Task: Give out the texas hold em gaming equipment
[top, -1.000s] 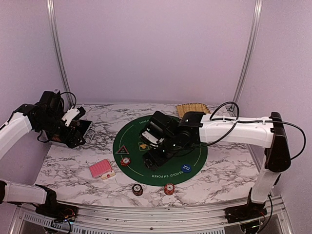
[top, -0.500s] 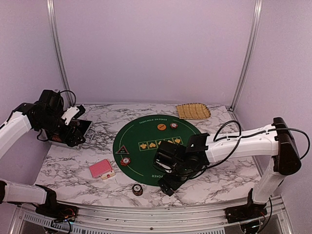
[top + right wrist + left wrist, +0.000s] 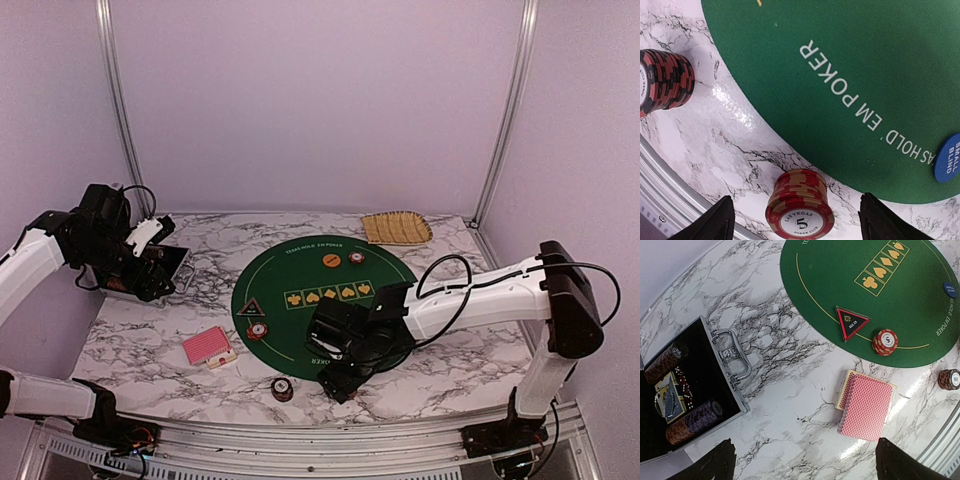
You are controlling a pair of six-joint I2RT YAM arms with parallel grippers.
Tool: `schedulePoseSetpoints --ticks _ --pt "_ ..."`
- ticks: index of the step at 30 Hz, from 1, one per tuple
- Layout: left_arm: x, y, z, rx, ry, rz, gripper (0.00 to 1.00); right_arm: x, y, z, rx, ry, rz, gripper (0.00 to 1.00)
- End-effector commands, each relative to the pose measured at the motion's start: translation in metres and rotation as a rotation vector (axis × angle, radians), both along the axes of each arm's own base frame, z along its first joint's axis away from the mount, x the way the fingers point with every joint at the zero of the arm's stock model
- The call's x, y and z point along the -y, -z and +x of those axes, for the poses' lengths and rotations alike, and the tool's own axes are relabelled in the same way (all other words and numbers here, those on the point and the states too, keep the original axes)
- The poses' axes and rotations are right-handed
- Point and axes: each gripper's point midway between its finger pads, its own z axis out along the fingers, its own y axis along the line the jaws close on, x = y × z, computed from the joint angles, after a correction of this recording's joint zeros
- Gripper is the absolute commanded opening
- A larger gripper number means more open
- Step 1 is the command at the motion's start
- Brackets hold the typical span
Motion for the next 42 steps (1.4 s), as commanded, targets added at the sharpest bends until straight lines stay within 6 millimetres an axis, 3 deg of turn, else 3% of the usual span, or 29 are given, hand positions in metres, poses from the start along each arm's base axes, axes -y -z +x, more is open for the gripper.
schedulePoseSetpoints --ticks 1,12,22,31,37,42 --pt "0.003 -0.01 -0.003 0.004 0.016 -0.01 0.99 -0.004 0.005 0.002 0.008 -0.007 0.006 0.82" --pt "0.002 -0.01 -0.002 0.003 0.014 -0.01 0.99 0.001 0.01 0.005 0.007 0.005 0.003 0.72" --pt "0.002 -0.011 -0.001 0.008 0.013 -0.007 0.99 0.001 0.011 0.004 0.003 0.004 0.006 0.57" --pt "0.003 -0.012 -0.002 0.008 0.016 -0.012 0.99 0.002 -0.004 0.007 0.022 0.006 0.016 0.45" --pt "0.003 -0.012 -0.002 0.008 0.014 -0.012 0.99 0.004 -0.004 0.006 0.021 0.009 0.014 0.3" --pt "0.002 -0.013 -0.002 0.011 0.016 -0.008 0.99 0.002 -0.013 0.007 0.026 0.008 0.023 0.27"
